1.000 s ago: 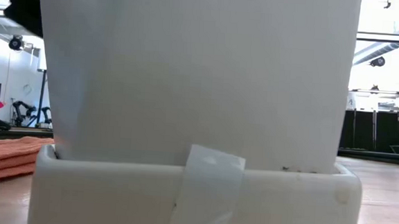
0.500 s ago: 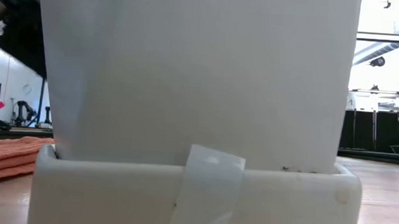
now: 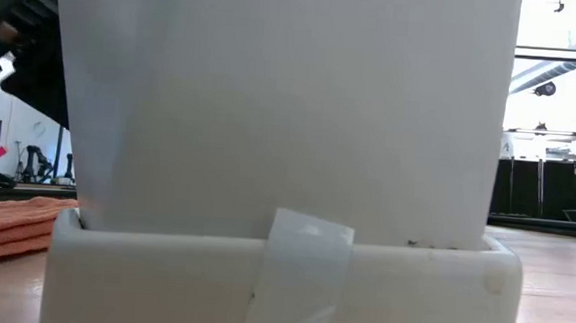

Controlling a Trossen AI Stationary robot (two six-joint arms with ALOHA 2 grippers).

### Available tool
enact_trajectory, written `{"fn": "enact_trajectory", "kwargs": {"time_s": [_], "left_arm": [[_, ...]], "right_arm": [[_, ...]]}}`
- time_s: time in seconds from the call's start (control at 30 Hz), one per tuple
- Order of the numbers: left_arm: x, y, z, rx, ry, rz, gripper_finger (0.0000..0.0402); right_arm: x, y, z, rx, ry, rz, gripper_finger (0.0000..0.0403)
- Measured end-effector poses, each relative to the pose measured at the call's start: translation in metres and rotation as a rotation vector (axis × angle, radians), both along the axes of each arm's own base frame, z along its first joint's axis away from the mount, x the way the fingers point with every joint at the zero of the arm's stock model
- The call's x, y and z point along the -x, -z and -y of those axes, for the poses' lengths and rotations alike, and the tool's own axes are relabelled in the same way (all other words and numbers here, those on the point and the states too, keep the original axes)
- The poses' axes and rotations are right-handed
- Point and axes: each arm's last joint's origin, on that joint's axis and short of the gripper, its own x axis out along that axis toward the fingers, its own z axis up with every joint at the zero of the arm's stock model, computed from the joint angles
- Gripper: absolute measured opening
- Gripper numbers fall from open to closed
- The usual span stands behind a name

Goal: Pick and placing Produce into tupperware
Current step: Put the red strawberry into the transparent bin

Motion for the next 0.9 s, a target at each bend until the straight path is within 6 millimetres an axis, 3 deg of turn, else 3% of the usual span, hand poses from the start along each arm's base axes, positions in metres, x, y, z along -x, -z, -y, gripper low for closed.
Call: {"fn": "enact_trajectory", "kwargs": {"time_s": [0.33, 0.7, 0.9], "left_arm": [[-0.007, 0.02, 0.002, -0.052, 0.001, -0.051, 0.0287], [-0.014, 0.035, 0.005, -0.063, -0.001, -0.065, 0.0286], [-0.014, 0.038, 0.005, -0.074, -0.002, -0.072, 0.0244]], "right_arm": [[0.009, -0.008, 0.003, 0.019, -0.008, 0.009, 0.0359], [0.016, 0.008, 0.0, 0.003, -0.005, -0.057, 0.0359], [0.016, 0.013, -0.001, -0.002, 0.013, -0.06, 0.0359]]}}
